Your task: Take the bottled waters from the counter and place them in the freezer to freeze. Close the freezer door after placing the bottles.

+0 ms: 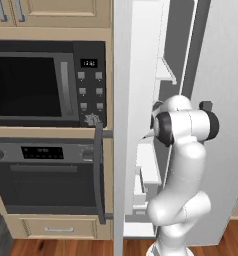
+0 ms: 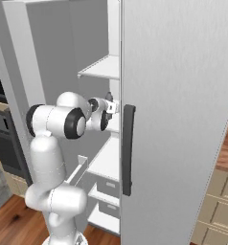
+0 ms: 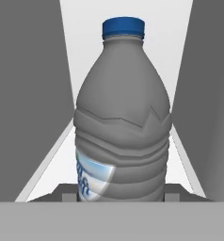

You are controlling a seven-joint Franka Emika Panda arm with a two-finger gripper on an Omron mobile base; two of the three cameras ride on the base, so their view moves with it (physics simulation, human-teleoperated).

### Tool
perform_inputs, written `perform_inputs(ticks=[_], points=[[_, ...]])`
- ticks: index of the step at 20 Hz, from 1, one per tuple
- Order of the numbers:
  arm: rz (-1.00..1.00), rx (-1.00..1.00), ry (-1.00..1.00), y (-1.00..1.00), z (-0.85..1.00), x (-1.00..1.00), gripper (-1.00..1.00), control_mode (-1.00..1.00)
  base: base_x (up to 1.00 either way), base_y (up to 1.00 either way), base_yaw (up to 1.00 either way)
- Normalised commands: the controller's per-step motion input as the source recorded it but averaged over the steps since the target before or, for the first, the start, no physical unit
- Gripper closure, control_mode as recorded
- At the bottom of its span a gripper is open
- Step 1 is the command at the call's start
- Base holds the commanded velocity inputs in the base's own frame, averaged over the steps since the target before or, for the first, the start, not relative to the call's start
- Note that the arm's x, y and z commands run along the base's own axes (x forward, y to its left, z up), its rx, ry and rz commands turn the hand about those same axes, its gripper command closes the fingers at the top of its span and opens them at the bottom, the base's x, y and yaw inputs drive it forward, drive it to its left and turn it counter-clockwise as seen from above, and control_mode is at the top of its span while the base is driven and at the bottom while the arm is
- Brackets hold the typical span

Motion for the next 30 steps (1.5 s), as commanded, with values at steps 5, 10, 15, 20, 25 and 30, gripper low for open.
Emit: perform_inputs(ticks=[5, 10, 15, 20, 25, 30], points=[[0.01, 0.00, 0.00, -0.14, -0.18, 0.31, 1.00, -1.00, 0.00, 0.00, 0.00], [0.00, 0.00, -0.01, -0.09, -0.40, 0.04, 1.00, -1.00, 0.00, 0.00, 0.00], [0.00, 0.00, -0.11, -0.07, -0.42, 0.01, 1.00, -1.00, 0.00, 0.00, 0.00], [0.00, 0.00, -0.20, 0.00, -0.30, 0.06, 1.00, -1.00, 0.00, 0.00, 0.00], [0.00, 0.00, -0.06, 0.00, -0.25, 0.10, 1.00, -1.00, 0.00, 0.00, 0.00], [0.00, 0.00, -0.01, 0.00, -0.18, 0.09, 1.00, -1.00, 0.00, 0.00, 0.00]])
